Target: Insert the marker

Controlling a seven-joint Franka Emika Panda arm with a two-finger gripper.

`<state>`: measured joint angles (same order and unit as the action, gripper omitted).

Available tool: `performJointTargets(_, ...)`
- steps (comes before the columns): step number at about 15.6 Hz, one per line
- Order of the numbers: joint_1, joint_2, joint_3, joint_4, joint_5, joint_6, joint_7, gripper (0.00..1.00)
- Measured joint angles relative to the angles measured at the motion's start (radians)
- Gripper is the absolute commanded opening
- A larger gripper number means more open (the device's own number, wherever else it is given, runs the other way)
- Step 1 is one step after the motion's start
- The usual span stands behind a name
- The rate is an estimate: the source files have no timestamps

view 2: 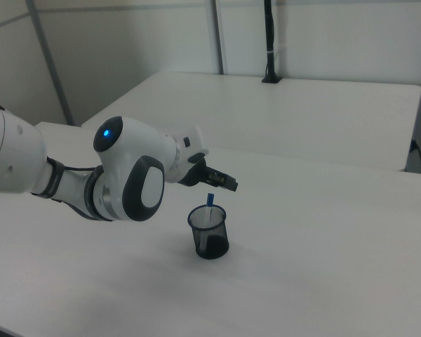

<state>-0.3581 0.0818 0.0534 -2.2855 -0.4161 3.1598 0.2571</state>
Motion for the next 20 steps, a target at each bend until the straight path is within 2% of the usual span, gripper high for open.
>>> performJointTargets(1,-0.001,-0.003,0.0,0.0,0.0,0.001,0.0,0.83)
performJointTargets(2,-0.002,-0.006,0.0,0.001,0.0,0.002,0.003,1.0)
performJointTargets(5,-0.003,-0.034,0.0,0.01,0.0,-0.005,0.043,1.0)
performJointTargets(7,0.001,-0.064,0.005,0.029,0.0,-0.079,0.082,1.0)
performJointTargets(10,0.037,-0.105,0.016,0.119,0.001,-0.34,0.156,1.0)
performJointTargets(12,0.062,-0.118,0.046,0.21,0.033,-0.553,0.199,1.0)
performJointTargets(15,0.076,-0.123,0.099,0.344,0.161,-0.841,0.21,1.0)
performJointTargets(20,0.077,-0.124,0.14,0.515,0.325,-1.318,0.176,1.0)
